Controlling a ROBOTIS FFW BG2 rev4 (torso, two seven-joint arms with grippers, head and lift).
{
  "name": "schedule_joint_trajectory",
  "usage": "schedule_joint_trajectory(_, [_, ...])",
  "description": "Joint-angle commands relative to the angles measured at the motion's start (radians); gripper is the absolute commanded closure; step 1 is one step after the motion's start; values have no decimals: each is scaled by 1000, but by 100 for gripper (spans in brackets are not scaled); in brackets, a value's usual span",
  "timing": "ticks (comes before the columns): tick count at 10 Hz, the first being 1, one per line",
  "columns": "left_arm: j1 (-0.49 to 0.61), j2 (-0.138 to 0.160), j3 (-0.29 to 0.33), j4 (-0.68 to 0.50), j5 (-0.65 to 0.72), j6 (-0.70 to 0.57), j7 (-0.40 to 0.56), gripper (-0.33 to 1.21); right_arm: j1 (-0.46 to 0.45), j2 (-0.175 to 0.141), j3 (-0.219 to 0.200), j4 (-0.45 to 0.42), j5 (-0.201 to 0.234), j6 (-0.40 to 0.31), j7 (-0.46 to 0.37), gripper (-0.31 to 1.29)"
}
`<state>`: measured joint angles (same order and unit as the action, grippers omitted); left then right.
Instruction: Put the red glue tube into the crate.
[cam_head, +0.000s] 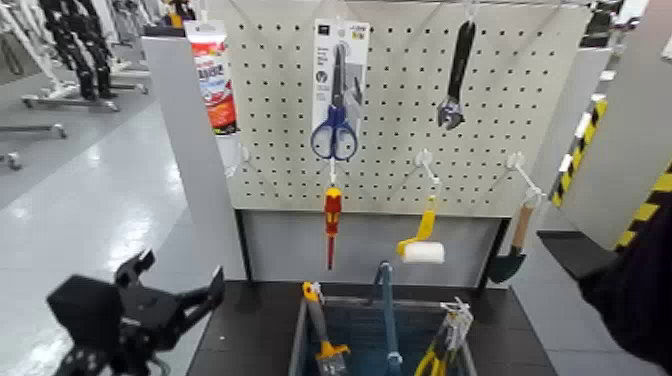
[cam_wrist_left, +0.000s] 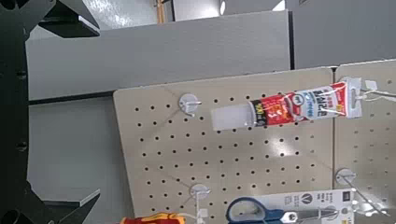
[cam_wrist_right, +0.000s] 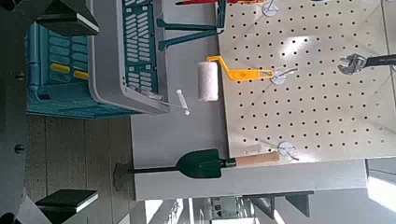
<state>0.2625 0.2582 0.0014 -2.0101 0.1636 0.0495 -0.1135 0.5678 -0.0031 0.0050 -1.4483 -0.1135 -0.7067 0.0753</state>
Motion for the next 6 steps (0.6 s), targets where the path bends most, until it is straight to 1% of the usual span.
schedule_joint_trajectory(1, [-82, 0, 40, -19, 42, 96, -71, 11, -2, 140, 1, 3, 0, 3, 0, 8])
schedule_joint_trajectory(3, [-157, 1, 63, -21, 86, 164, -126, 10, -5, 140, 1, 8, -3, 1, 0, 8])
schedule_joint_trajectory(4, [-197, 1, 86, -21, 108, 216, -167, 10, -5, 140, 1, 8, -3, 1, 0, 8])
schedule_joint_trajectory(5, [-232, 6, 103, -7, 145, 237, -201, 10, -5, 140, 3, 9, -6, 0, 0, 8])
schedule_joint_trajectory(6, [-261, 9, 115, -7, 155, 250, -213, 10, -5, 140, 3, 11, -9, -2, 0, 8])
